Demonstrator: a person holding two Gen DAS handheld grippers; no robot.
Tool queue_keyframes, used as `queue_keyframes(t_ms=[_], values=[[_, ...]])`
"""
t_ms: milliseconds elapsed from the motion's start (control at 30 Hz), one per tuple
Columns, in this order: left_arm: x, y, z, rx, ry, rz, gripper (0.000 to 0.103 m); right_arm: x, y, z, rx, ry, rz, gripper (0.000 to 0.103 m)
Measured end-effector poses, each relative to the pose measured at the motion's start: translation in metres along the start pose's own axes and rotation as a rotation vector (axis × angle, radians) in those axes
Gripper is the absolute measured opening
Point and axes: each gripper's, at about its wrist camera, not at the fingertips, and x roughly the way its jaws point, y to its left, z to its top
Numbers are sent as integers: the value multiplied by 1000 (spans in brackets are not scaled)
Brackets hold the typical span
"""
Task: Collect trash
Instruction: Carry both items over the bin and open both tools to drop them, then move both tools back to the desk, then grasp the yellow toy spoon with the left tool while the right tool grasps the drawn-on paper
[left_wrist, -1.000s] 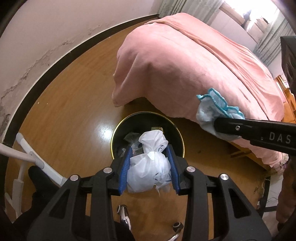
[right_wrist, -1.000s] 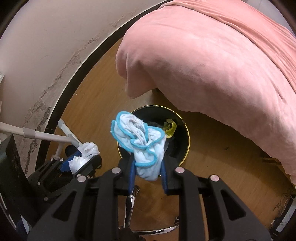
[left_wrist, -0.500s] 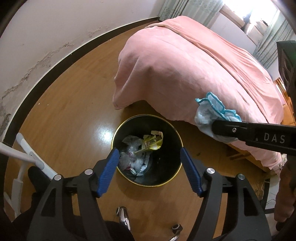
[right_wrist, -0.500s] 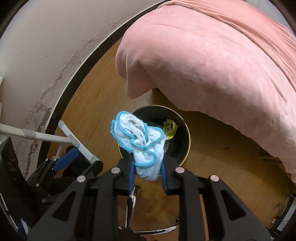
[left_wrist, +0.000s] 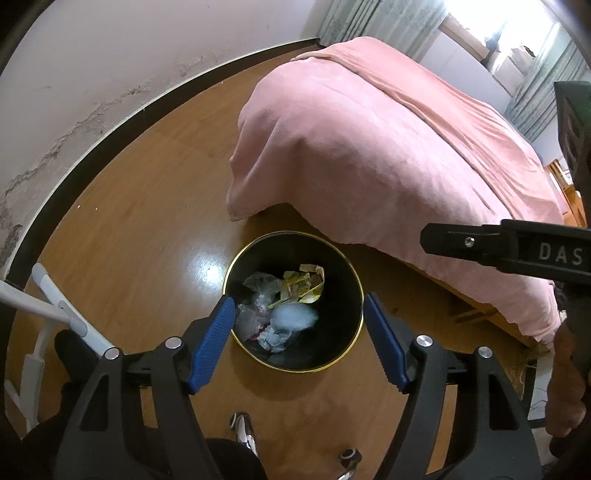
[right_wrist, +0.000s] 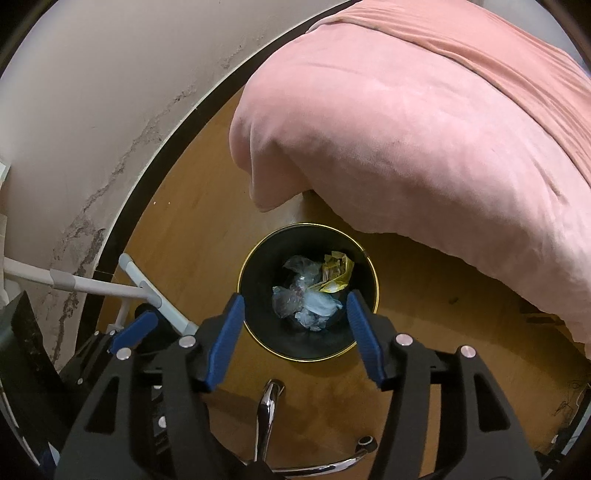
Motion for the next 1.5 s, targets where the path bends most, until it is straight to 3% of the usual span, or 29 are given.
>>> queue_keyframes(t_ms=[133,267,367,467,600,767,900,1033,1133,1267,1367,1433,1500], values=[[-19,-11,-5,34,-32,5,76,-11,3,1,-14,-41,-13,61],[-54,-31,-14,110,-54,12,79,-40,7,4,-36,-141,-36,61],[-106,-41,-16,179,-120,34,86,-70,19,2,-57,-222,-38,64],[-173,-27,-18,188,-182,62,90,-103,50,-4,-108,-283,40,64],[-274,23,-35,153,-267,175,92,-133,132,-22,-290,-314,155,65],[-384,127,-87,49,-359,388,93,-154,263,-53,-599,-283,348,65],[-451,233,-144,-145,-357,648,93,-166,382,-92,-902,-240,481,65],[-497,315,-206,-327,-332,767,93,-175,495,-142,-1222,-241,539,66],[-515,353,-236,-382,-311,795,93,-173,554,-169,-1382,-251,537,67],[-522,388,-254,-429,-292,756,93,-153,621,-187,-1542,-268,465,67],[-516,403,-253,-439,-276,747,93,-137,650,-191,-1580,-231,409,67],[-513,411,-255,-448,-265,742,93,-134,652,-196,-1608,-215,385,61],[-511,415,-253,-434,-269,723,93,-139,645,-207,-1649,-178,415,61]])
